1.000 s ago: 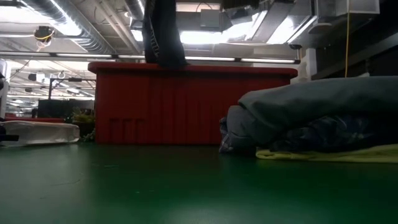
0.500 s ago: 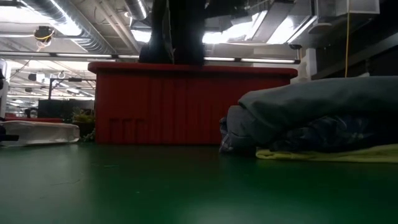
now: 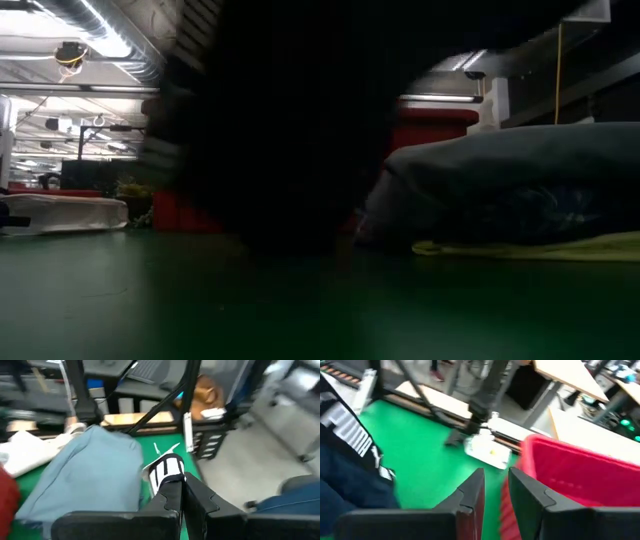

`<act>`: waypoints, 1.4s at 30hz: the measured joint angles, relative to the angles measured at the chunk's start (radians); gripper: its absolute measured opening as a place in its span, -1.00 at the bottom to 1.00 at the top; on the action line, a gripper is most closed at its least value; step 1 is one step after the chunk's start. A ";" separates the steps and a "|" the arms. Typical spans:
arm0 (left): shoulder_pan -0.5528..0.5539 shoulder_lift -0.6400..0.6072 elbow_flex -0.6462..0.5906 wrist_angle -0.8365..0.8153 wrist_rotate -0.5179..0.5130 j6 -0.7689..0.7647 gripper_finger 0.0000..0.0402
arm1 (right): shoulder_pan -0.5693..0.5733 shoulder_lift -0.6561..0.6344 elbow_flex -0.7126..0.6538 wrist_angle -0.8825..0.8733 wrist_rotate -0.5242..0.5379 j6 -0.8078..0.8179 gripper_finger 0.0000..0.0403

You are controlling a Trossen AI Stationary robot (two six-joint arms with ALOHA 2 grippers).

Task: Fold Laundry from Bin
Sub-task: Fold the dark blue underwear shorts

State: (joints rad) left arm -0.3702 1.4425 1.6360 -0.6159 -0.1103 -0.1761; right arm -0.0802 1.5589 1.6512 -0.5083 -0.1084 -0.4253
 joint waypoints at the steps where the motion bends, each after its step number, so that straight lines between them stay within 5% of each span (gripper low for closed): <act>1: -0.017 0.018 0.000 0.003 -0.041 0.005 -1.00 | 0.030 0.000 0.000 -0.005 0.017 0.002 -0.56; 10: -0.104 0.150 0.000 -0.003 -0.147 -0.005 -1.00 | 0.285 0.001 0.000 -0.009 0.194 0.013 -0.56; 20: -0.115 0.166 0.000 -0.079 -0.269 -0.032 -1.00 | 0.488 0.030 0.000 -0.013 0.242 0.013 -0.56; 42: -0.124 0.166 0.000 -0.089 -0.271 -0.034 -1.00 | 0.551 0.123 0.000 -0.009 0.571 0.232 -0.56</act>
State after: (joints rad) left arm -0.4942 1.6089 1.6360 -0.7052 -0.3813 -0.2103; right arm 0.4709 1.6821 1.6508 -0.5176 0.4625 -0.1930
